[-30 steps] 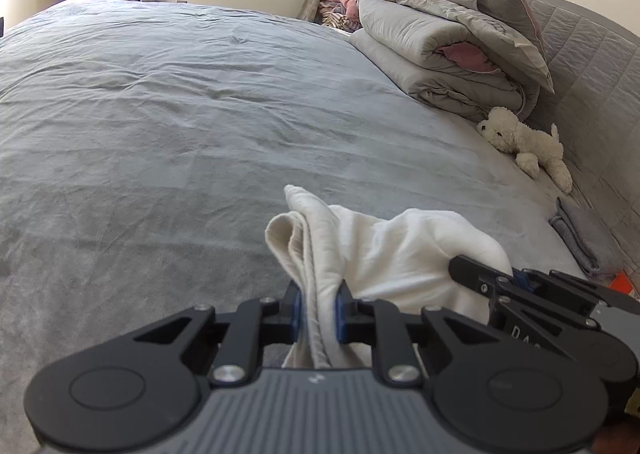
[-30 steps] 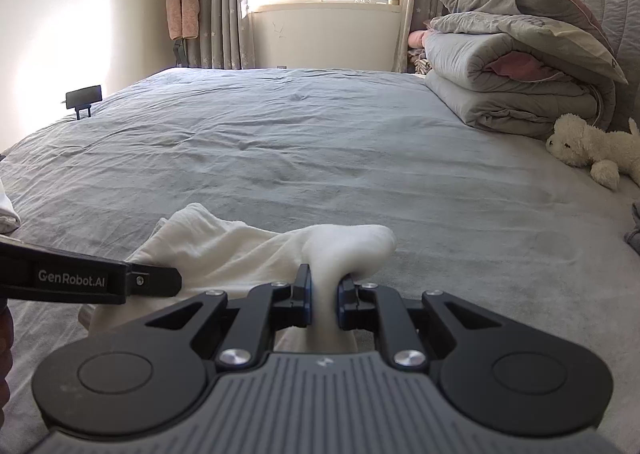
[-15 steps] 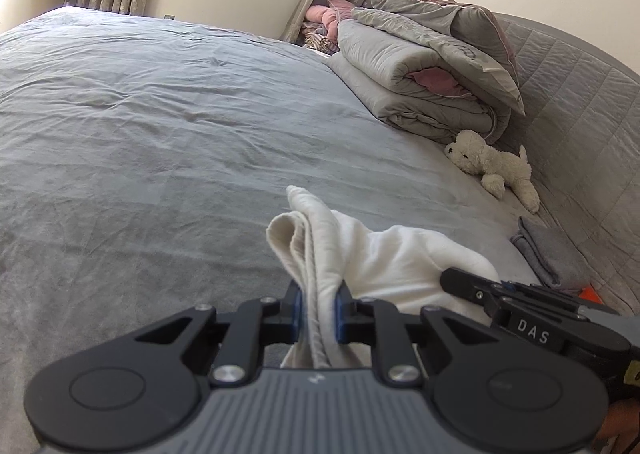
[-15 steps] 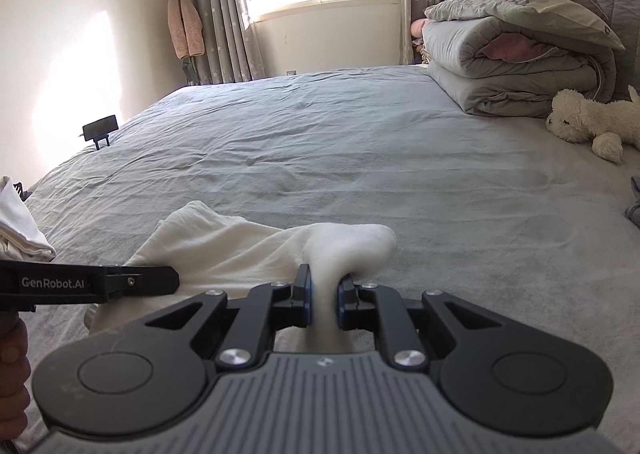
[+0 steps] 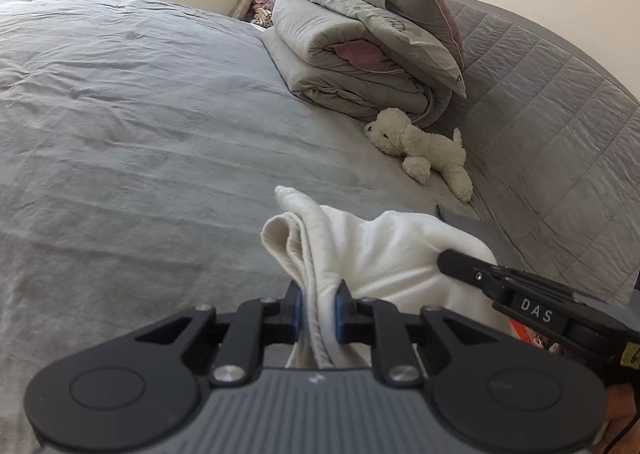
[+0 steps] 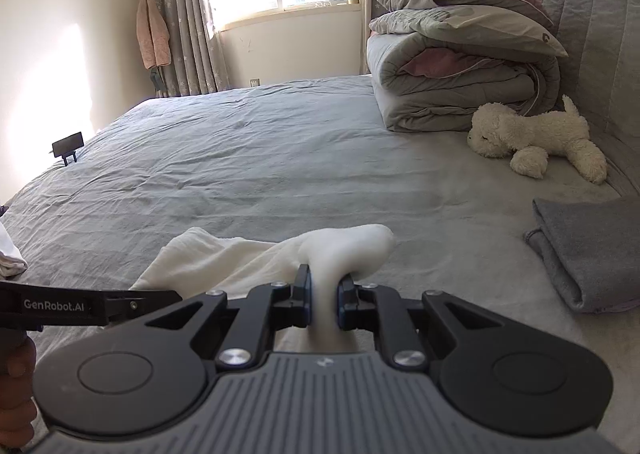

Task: Fold clothes
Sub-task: 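Lift and carry the folded white garment with the left gripper toward the grey cloth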

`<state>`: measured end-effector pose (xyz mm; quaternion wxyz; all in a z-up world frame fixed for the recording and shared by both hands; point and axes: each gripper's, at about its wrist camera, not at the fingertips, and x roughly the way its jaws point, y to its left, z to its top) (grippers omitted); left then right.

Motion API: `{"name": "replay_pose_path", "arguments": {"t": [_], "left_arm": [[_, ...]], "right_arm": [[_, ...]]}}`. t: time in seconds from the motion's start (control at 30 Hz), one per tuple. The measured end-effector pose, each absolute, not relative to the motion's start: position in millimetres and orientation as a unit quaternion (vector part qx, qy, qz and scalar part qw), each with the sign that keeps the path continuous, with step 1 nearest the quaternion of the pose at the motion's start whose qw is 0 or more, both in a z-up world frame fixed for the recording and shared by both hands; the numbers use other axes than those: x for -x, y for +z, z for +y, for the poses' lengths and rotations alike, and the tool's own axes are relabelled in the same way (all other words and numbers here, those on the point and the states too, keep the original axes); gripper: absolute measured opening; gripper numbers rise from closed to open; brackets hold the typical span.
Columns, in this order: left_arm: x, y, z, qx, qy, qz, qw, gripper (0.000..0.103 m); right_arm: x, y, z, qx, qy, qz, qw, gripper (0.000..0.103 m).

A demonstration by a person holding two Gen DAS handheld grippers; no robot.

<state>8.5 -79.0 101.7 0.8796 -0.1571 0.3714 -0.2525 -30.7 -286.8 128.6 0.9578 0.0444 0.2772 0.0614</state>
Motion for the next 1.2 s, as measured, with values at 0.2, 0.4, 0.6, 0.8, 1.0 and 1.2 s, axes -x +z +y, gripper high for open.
{"name": "replay_pose_path", "arguments": {"t": [0.2,0.4,0.6,0.8,1.0,1.2], "left_arm": [[-32,108,-173,0.159,-0.293,0.375,0.865,0.016],[-55,109,-284,0.15,-0.329,0.369,0.856,0.016],[-81,109,-389,0.152,-0.357,0.355,0.851,0.016],[-106,58,-457,0.148,-0.326,0.376,0.855,0.026],[-104,34,-447,0.183,-0.325,0.365,0.853,0.028],[-100,59,-434,0.185,-0.314,0.348,0.864,0.024]], "right_arm": [[25,135,-370,-0.002,0.036,0.261,0.965,0.014],[9,118,-463,0.032,-0.005,0.253,0.967,0.014],[-1,130,-552,0.078,-0.034,0.213,0.973,0.014],[-39,73,-613,0.102,-0.066,0.246,0.962,0.014],[-44,36,-638,0.058,-0.102,0.259,0.959,0.044],[-27,69,-655,-0.063,-0.116,0.181,0.975,0.044]]}}
